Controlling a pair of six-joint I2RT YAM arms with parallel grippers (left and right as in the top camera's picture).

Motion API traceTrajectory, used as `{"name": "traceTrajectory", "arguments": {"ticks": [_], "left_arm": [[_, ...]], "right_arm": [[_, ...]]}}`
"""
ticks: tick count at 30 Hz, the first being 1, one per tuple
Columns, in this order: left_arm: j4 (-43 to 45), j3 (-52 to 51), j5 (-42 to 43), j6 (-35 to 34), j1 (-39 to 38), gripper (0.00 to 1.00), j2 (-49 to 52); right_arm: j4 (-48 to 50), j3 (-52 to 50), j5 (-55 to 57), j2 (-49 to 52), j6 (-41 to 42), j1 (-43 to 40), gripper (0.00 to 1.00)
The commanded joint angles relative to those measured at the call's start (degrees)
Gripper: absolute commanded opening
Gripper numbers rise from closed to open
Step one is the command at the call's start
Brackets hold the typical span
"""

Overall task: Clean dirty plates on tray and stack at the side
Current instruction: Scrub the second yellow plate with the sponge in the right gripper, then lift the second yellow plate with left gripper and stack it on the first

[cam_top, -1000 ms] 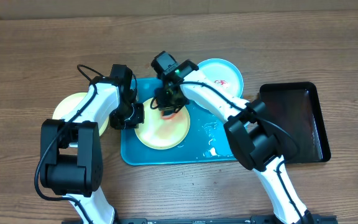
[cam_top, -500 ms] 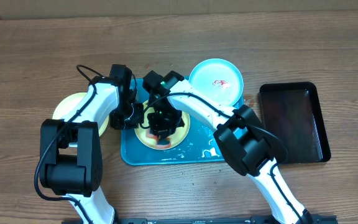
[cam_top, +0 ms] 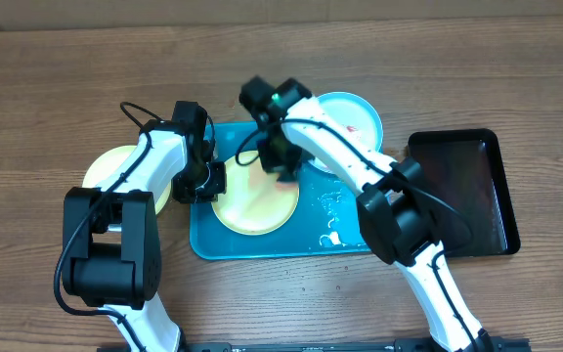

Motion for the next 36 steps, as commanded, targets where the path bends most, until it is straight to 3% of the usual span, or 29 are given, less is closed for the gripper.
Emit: {"name": "traceTrajectory", "arguments": {"ticks": [1, 11, 18, 24, 29, 36], "left_arm": [[0.13, 0.42, -2.54, 0.85, 0.33, 0.04, 0.63], [-2.99, 1.97, -6.21, 1.57, 0.33, 0.04, -14.80], [-6.71, 1.97, -17.68, 1.60, 0.33, 0.04, -25.33], [-10.27, 1.95, -36.06, 0.96, 0.33, 0.04, -31.43], [-12.68, 1.81, -53.37, -7.87, 0.39, 0.04, -31.85], [-12.46, 1.42, -67.45, -15.13, 0.44, 0.04, -31.10]], "right_arm": [[-2.19, 9.66, 1.09, -1.27, 0.35, -0.33, 0.04], [-16.94, 36.15, -6.75, -6.16, -1.84, -8.48, 0.04], [-16.92, 39.30, -11.91, -12.59, -3.54, -17.51, 0.04], [-16.92, 39.30, -12.04, -15.06, -3.96, -22.21, 0.04], [-16.92, 39.30, -12.87, -15.54, -4.85, -23.96, 0.04], [-16.92, 39.30, -12.87, -15.54, -5.92, -24.04, 0.04]]}}
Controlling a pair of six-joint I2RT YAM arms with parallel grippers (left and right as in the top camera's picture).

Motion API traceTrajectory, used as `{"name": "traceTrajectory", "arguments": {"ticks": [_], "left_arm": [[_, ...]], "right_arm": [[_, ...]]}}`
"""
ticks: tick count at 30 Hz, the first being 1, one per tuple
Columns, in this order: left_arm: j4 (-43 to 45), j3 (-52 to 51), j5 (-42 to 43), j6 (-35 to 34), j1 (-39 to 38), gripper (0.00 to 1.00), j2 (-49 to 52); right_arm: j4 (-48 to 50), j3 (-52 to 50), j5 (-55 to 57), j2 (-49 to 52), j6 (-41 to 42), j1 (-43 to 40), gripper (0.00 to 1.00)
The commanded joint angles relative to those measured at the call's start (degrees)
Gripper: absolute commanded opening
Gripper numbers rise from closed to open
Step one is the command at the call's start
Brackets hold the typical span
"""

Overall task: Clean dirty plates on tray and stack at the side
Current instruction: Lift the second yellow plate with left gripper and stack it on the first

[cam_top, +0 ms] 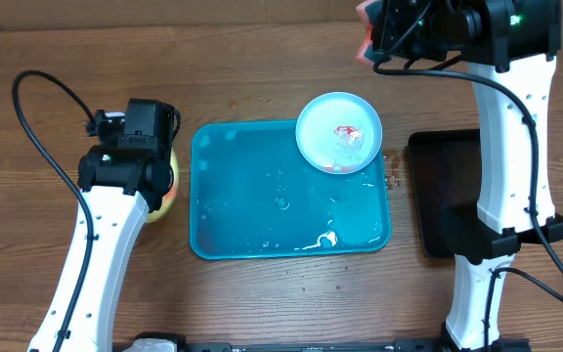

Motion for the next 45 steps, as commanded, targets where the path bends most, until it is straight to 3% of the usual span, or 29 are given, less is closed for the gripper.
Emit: {"name": "traceTrajectory", "arguments": {"ticks": [1, 8, 21, 24, 31, 33, 35, 41, 45], "left_arm": [[0.24, 0.68, -14.03, -6.32, 0.37, 0.04, 0.24], [0.57, 0.63, -21.42, -6.62, 0.37, 0.04, 0.44], [2.69, 0.63, -19.54, -6.56, 0.07, 0.04, 0.42], [4.90, 0.63, -11.30, -4.81, -1.09, 0.04, 0.42], [12.72, 0.63, 25.59, 3.67, -5.14, 0.04, 0.81], [14.25, 0.63, 29.29, 5.46, -6.21, 0.04, 1.38], [14.49, 0.63, 26.47, 5.29, -7.37, 0.04, 2.25], [11.61, 0.63, -1.81, 0.37, -12.59, 0.04, 4.09], [11.13, 0.63, -14.14, -2.05, -15.87, 0.04, 4.15]], "right_arm": [[0.13, 0.94, -0.76, -1.25, -1.16, -0.22, 0.04], [0.15, 0.92, -0.74, -1.25, -1.36, -0.22, 0.04], [0.15, 0.92, -0.72, -1.25, -1.36, -0.22, 0.04], [0.15, 0.92, -0.72, -1.25, -1.33, -0.22, 0.04], [0.15, 0.92, -0.72, -1.25, -1.33, -0.22, 0.04], [0.15, 0.92, -0.72, -1.25, -1.33, -0.22, 0.04], [0.15, 0.92, -0.72, -1.25, -1.33, -0.22, 0.04], [0.15, 0.81, -0.70, -1.22, -1.33, -0.22, 0.04], [0.13, 0.81, -0.72, -1.22, -1.33, -0.22, 0.04]]}}
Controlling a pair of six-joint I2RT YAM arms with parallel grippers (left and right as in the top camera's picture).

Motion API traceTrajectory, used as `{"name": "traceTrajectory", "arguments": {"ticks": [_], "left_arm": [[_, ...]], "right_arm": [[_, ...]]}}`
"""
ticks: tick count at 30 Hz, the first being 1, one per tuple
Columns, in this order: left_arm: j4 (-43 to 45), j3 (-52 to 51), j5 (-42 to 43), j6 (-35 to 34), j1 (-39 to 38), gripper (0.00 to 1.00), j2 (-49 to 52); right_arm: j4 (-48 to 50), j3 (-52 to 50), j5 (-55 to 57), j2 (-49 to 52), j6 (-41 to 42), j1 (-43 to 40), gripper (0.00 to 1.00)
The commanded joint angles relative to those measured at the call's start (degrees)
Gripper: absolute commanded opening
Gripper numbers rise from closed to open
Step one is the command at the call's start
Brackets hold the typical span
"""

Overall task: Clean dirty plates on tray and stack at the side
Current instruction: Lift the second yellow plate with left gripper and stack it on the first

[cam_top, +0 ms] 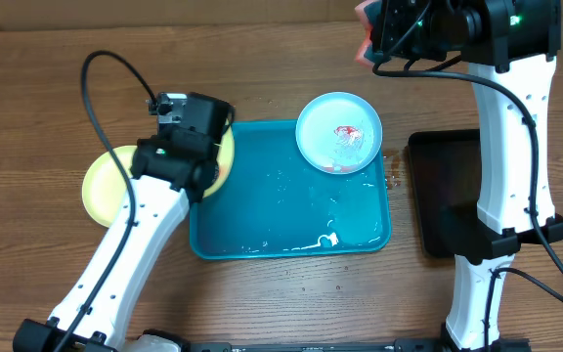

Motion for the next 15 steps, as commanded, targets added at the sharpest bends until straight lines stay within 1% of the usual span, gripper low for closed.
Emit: {"name": "traceTrajectory", "arguments": {"ticks": [1, 4, 10, 12, 13, 15], "left_arm": [[-0.17, 0.63, -18.86, -3.72, -2.89, 0.04, -0.09], [-0.28, 0.63, -22.75, -4.39, -3.10, 0.04, -0.09], [-1.01, 0.63, -27.39, -4.39, -3.10, 0.04, -0.09], [-2.40, 0.63, -26.73, -5.25, -2.75, 0.04, -0.09], [-3.69, 0.63, -25.16, -6.71, -2.32, 0.04, -0.09], [-6.47, 0.63, -18.27, -10.49, -0.33, 0.04, -0.09]], "right_arm": [[0.24, 0.81, -0.44, -1.25, -0.42, -0.22, 0.04], [0.24, 0.81, -0.46, -1.25, -0.42, -0.22, 0.04], [0.24, 0.81, -0.46, -1.22, -0.42, -0.22, 0.04], [0.22, 0.81, -0.46, -1.22, -0.42, -0.22, 0.04], [0.22, 0.81, -0.46, -1.22, -0.42, -0.22, 0.04], [0.22, 0.81, -0.46, -1.22, -0.42, -0.22, 0.04]]}}
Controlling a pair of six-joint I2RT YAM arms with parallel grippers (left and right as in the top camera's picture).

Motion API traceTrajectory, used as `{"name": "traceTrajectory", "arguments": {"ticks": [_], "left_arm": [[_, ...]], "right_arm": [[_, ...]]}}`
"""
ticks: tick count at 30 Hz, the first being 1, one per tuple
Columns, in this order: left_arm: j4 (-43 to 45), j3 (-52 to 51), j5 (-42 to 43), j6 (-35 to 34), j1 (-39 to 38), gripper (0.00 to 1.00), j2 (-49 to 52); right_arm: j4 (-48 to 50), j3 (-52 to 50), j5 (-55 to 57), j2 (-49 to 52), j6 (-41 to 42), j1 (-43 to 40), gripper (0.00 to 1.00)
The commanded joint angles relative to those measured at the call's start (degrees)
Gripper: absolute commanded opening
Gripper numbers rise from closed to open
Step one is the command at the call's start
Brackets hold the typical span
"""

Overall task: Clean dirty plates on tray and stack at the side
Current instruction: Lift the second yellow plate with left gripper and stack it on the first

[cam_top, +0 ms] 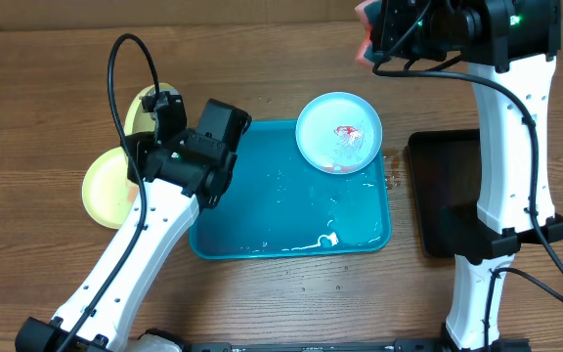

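Observation:
A light blue plate (338,132) with a red smear sits on the far right corner of the wet teal tray (262,210). One yellow plate (104,188) lies on the table left of the tray. A second yellow plate (137,115) shows above it, with my left gripper (154,106) shut on its edge, off the tray's far left corner. My right gripper (368,34) is raised at the far right, shut on a pink sponge (363,39).
A black tray (457,220) lies on the table to the right of the teal tray. White suds (325,238) lie near the teal tray's front edge. The right arm's base stands at the front right.
My left gripper has moved with the yellow plate from over the tray's left edge to beyond its far left corner. The right arm and the blue plate have not moved.
First my left gripper held a yellow plate on the tray while the right one pressed the sponge on it. Then the plate was off the tray, the left arm over the left side, the right arm raised. Later the left arm was at the tray's edge, now farther back.

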Motion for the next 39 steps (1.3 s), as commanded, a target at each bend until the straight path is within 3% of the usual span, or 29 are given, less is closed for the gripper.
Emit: {"name": "traceTrajectory", "arguments": {"ticks": [1, 6, 9, 10, 15, 20, 29, 30, 31, 36, 39], "left_arm": [[-3.58, 0.63, 9.11, -7.80, 3.91, 0.04, -0.11], [-4.59, 0.48, 34.27, -8.41, 16.94, 0.04, -0.11], [-2.03, 0.13, 46.80, -1.46, 26.18, 0.04, -0.11], [-0.28, -0.33, 55.45, 2.93, 32.59, 0.05, -0.11], [4.17, -3.17, 71.56, 8.37, 47.32, 0.04, 1.46], [8.72, -6.03, 75.14, 8.90, 54.75, 0.04, 6.51], [12.90, -6.19, 75.08, 8.72, 55.56, 0.04, 13.90], [12.94, -6.19, 75.06, 8.76, 55.56, 0.09, 14.01], [13.03, -6.16, 75.08, 9.35, 55.56, 0.24, 13.99], [11.89, -5.20, 76.94, 11.10, 55.52, 0.45, 13.66], [10.67, -3.41, 80.96, 13.33, 55.25, 0.69, 13.00]], "right_arm": [[0.22, 0.81, -0.44, -1.25, -0.44, -0.22, 0.04], [0.24, 0.81, -0.44, -1.22, -0.44, -0.22, 0.04], [0.22, 0.81, -0.42, -1.22, -0.55, -0.22, 0.04], [0.24, 0.81, -0.44, -1.22, -1.31, -0.22, 0.04], [0.24, 0.81, -0.44, -1.22, -1.53, -0.22, 0.04], [0.24, 0.81, -0.44, -1.22, -1.53, -0.22, 0.04], [0.24, -0.39, -0.44, -1.22, -1.53, -0.22, 0.04], [0.24, -0.44, -0.42, -1.22, -1.53, -0.22, 0.04], [0.24, -0.44, -0.42, -1.22, -1.53, -0.22, 0.04], [0.22, -0.44, 2.32, -1.22, -1.70, -0.24, 0.04], [0.22, -0.44, 3.72, -1.22, -1.70, -0.61, 0.04]]}}
